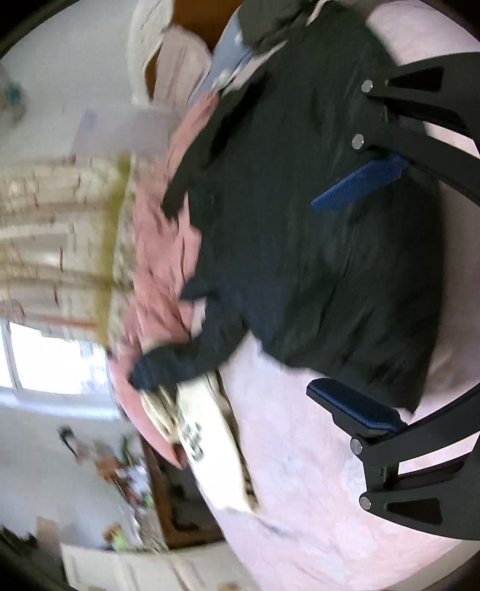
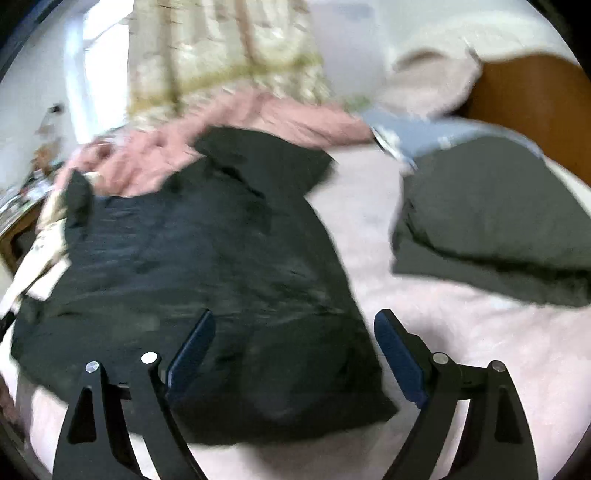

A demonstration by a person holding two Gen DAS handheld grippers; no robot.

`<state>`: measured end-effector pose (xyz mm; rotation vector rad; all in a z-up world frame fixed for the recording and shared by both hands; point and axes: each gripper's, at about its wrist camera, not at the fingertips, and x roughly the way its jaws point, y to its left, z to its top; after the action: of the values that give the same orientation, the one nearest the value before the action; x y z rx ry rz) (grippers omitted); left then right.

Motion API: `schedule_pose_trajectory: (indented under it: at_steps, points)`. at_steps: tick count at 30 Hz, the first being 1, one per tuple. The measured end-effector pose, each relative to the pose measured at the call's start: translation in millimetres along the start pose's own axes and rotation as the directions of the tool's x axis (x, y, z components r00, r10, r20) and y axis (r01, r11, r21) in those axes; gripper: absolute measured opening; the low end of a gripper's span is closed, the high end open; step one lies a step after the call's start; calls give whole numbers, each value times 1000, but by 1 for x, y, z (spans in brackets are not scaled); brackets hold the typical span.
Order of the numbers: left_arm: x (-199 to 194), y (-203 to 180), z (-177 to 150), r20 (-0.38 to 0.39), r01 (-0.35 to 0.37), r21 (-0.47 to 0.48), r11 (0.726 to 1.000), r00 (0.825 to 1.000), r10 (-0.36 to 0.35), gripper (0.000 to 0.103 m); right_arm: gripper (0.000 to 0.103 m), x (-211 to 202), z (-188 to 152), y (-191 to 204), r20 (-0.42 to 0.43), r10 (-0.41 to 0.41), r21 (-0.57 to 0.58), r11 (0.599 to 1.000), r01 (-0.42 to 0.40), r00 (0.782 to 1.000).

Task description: Fold large clothes

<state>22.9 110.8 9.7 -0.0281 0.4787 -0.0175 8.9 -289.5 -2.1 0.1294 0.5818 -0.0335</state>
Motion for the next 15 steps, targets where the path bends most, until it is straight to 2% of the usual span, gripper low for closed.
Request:
schedule_pose_trajectory:
  at_steps: [2,3,5,7,10,13,15]
  points:
    - [0,-18,-8,-35,-5,59,998,999,7,94,89,-2,-8,23,-20,38,-92,995,-40,999]
    - [6,-28,-13,-66,-24,103,994,997,31,94,89,2,-12,33,-45,30,-133,990,-36,999]
    - [20,-39,-22,-133,-68,178,982,987,93,94,89,21,-24,52,-120,-65,-228,973,36,991]
    - [33,-43,-34,-226,-98,208,973,963,145,95,90,32,-33,59,-156,-130,-262,961,86,979]
    - [32,-38,-39,-253,-107,167,980,956,147,96,91,24,-37,59,-158,-139,-237,966,99,977]
    - [37,-22,-39,-302,-89,72,993,947,107,102,91,20,-41,39,-209,-57,-107,994,35,976]
    - [34,-12,-38,-316,-70,5,998,946,68,102,91,18,-45,33,-215,-26,-66,998,12,976]
